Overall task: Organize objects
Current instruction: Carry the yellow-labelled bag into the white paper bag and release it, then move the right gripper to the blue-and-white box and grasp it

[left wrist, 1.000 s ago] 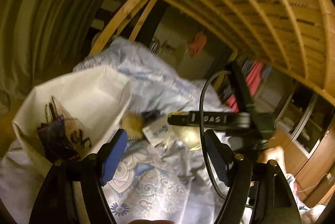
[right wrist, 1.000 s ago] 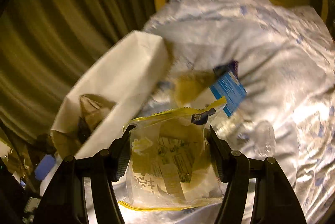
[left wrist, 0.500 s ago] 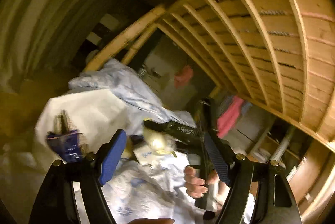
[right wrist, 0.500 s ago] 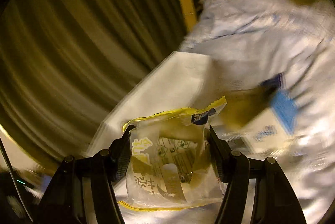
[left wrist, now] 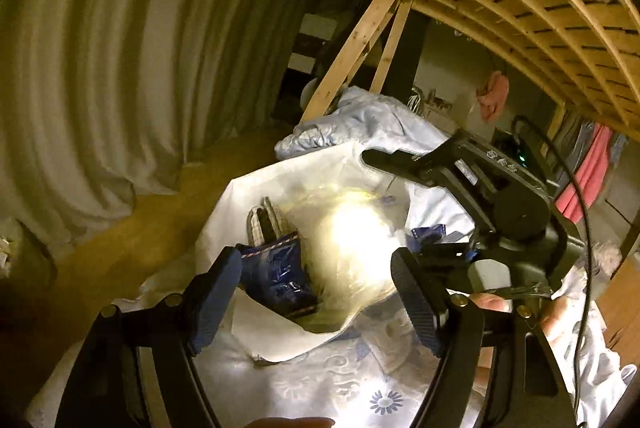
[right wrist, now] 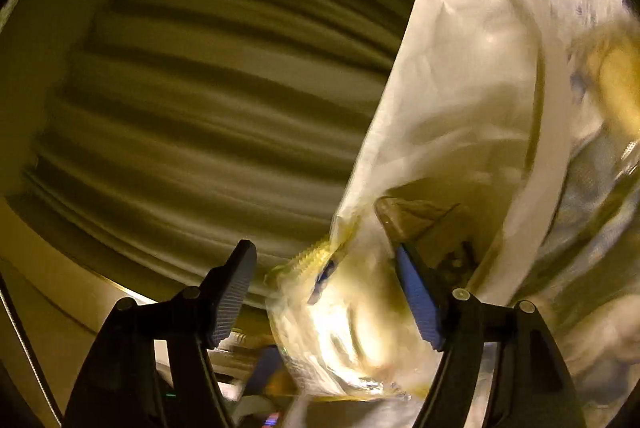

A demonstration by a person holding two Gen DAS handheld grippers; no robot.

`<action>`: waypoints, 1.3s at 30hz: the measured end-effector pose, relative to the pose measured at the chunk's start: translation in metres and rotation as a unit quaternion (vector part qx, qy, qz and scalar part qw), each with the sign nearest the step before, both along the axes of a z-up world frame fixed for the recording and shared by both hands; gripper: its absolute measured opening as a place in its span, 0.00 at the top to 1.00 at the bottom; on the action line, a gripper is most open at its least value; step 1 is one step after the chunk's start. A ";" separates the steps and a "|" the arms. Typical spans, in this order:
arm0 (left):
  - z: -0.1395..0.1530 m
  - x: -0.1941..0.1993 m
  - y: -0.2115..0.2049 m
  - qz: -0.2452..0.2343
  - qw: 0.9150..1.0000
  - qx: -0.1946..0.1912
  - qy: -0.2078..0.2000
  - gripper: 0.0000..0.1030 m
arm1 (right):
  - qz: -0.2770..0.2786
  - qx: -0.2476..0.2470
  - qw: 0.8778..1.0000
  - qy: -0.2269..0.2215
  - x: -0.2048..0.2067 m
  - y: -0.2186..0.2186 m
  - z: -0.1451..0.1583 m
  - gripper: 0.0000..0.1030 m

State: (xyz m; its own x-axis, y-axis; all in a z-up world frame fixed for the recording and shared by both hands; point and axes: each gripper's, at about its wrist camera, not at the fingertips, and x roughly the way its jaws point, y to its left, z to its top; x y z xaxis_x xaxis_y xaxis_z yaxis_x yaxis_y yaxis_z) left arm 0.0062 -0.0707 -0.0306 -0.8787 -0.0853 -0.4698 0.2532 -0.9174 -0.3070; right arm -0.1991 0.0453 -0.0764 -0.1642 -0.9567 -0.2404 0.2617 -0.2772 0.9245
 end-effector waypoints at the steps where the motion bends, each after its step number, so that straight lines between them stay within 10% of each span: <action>1: 0.000 -0.001 0.000 0.001 1.000 0.000 -0.002 0.27 | 0.000 -0.019 1.000 -0.005 -0.001 0.002 -0.002 0.29; 9: -0.006 -0.008 -0.004 0.008 1.000 -0.004 -0.019 0.26 | -0.055 0.007 0.997 0.053 0.013 0.034 0.023 0.25; 18: -0.008 -0.019 0.024 -0.092 0.996 0.020 -0.003 0.27 | -0.186 0.202 0.957 0.090 0.009 0.139 0.045 0.25; 22: -0.010 -0.026 0.046 -0.138 0.990 0.021 0.001 0.27 | -0.246 0.258 0.933 0.056 0.000 0.171 0.023 0.26; 31: -0.013 -0.036 0.058 -0.157 0.987 0.033 -0.006 0.27 | -0.294 0.194 0.933 -0.069 -0.040 0.181 -0.026 0.27; 39: -0.014 -0.037 0.051 -0.142 0.989 0.035 -0.011 0.27 | -0.282 0.232 0.915 -0.173 -0.080 0.169 -0.034 0.28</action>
